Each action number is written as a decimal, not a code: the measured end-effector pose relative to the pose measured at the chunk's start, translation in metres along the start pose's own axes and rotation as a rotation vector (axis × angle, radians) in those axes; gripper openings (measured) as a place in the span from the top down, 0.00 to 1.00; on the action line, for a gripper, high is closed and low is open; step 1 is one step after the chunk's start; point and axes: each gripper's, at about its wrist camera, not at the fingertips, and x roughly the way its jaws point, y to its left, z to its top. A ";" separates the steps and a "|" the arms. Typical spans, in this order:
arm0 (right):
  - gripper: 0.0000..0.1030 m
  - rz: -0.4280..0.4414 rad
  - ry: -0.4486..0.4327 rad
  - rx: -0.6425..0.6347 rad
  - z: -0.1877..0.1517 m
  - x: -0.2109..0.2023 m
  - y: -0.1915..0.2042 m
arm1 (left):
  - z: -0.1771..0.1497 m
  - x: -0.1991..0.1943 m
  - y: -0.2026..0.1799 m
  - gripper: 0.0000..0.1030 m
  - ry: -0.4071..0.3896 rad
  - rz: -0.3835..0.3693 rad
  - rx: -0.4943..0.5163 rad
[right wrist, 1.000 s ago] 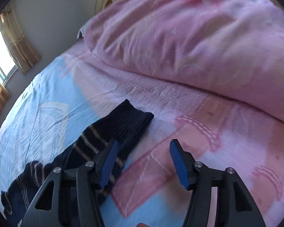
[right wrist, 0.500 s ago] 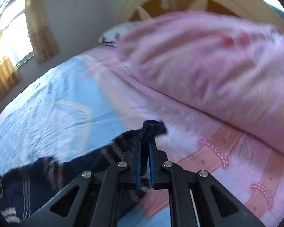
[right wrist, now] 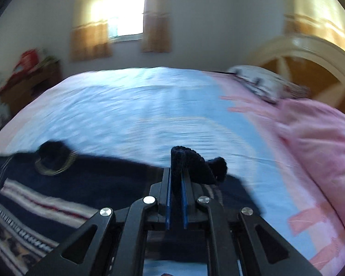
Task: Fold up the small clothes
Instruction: 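Fold the held sleeve across the sweater body with the right gripper, then release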
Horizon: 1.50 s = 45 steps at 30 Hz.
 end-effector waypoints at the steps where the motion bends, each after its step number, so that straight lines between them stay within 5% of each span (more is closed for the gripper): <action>1: 0.93 0.029 0.004 -0.027 -0.002 0.002 0.020 | 0.000 0.000 0.001 0.00 0.000 -0.005 0.000; 8: 0.93 0.193 0.051 -0.207 -0.044 0.011 0.145 | 0.005 0.000 0.000 0.00 0.000 -0.029 0.021; 11: 0.92 0.227 0.066 -0.231 -0.060 0.022 0.169 | 0.011 0.003 -0.006 0.00 0.005 -0.051 0.033; 12: 0.85 0.251 0.082 -0.219 -0.064 0.027 0.171 | 0.014 0.007 -0.010 0.00 0.014 -0.066 0.037; 15: 0.36 0.347 0.149 -0.169 -0.073 0.035 0.167 | 0.021 0.015 -0.018 0.00 0.046 -0.108 0.036; 18: 0.35 0.393 0.117 -0.097 -0.076 0.020 0.137 | 0.028 0.020 -0.033 0.00 0.062 -0.150 0.039; 21: 0.35 0.334 0.037 -0.017 -0.073 0.000 0.091 | 0.035 0.030 -0.059 0.01 0.087 -0.216 0.043; 26: 0.35 0.054 -0.096 0.131 -0.078 -0.025 0.009 | 0.044 0.050 -0.110 0.13 0.132 -0.306 0.078; 30: 0.35 -0.075 -0.145 0.226 -0.095 -0.028 -0.027 | 0.049 0.071 -0.153 0.20 0.158 -0.355 0.119; 32: 0.35 -0.086 -0.157 0.234 -0.099 -0.027 -0.035 | 0.053 0.087 -0.165 0.25 0.204 -0.392 0.091; 34: 0.35 -0.095 -0.169 0.219 -0.103 -0.025 -0.031 | 0.054 0.104 -0.174 0.43 0.249 -0.419 0.073; 36: 0.35 -0.089 -0.174 0.187 -0.105 -0.021 -0.024 | 0.051 0.120 -0.183 0.84 0.315 -0.458 0.069; 45: 0.35 -0.076 -0.206 0.227 -0.112 -0.029 -0.036 | 0.076 0.081 -0.149 0.92 0.221 -0.508 0.021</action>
